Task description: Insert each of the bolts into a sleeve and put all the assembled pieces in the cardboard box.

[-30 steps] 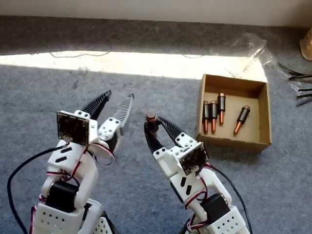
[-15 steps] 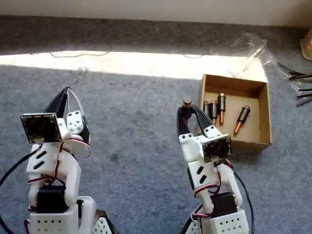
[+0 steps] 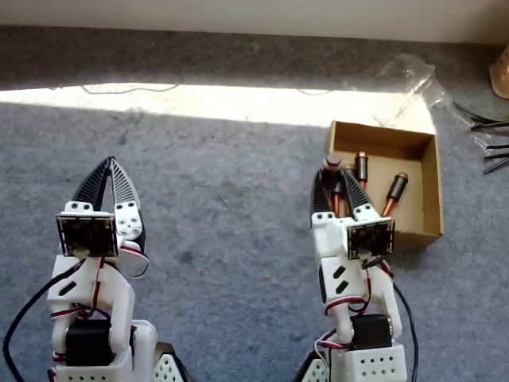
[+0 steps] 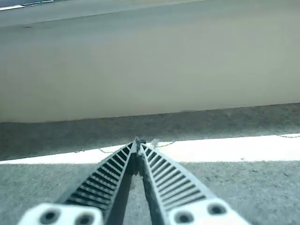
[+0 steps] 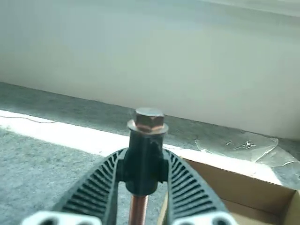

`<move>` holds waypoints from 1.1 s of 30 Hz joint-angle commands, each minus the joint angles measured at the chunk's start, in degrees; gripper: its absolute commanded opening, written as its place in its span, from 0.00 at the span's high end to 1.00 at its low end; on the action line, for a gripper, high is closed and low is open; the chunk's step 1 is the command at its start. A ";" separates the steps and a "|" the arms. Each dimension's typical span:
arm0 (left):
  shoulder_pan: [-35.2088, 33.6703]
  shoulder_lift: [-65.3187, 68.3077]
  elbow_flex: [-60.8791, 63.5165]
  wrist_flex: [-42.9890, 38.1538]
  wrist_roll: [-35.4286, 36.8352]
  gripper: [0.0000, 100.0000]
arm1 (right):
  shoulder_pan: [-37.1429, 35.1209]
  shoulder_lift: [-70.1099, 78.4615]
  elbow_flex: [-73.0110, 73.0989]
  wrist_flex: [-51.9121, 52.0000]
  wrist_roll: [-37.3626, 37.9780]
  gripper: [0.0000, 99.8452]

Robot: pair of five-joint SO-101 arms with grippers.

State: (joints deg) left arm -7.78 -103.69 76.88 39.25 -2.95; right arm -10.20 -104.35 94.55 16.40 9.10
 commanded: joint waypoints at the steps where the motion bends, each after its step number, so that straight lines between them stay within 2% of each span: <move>1: -0.31 -0.92 -0.40 5.54 -0.35 0.99 | 2.15 -0.75 -7.43 3.30 0.62 1.00; 9: 0.13 -0.92 -0.04 20.66 -0.35 0.99 | 2.51 -0.75 -15.60 7.43 0.62 1.00; 15: 10.59 -0.92 -0.04 29.36 -0.53 0.99 | 2.51 -0.75 -15.96 7.52 0.62 1.00; 23: 12.00 -0.92 5.23 29.80 -0.35 0.99 | 3.65 -0.75 -15.87 7.52 0.70 1.00; 26: 8.57 -0.92 5.76 29.80 0.00 0.99 | 7.25 -0.75 -15.78 7.52 0.70 1.00; 29: 4.44 -0.92 6.20 30.15 3.78 0.99 | 10.86 -0.75 -15.60 7.52 0.70 1.00; 33: 3.65 -0.92 7.69 31.21 5.01 0.99 | 13.49 -0.75 -15.60 7.34 0.70 1.00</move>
State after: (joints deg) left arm -3.12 -104.31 83.91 69.14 1.01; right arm 1.41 -104.44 83.03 23.87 9.10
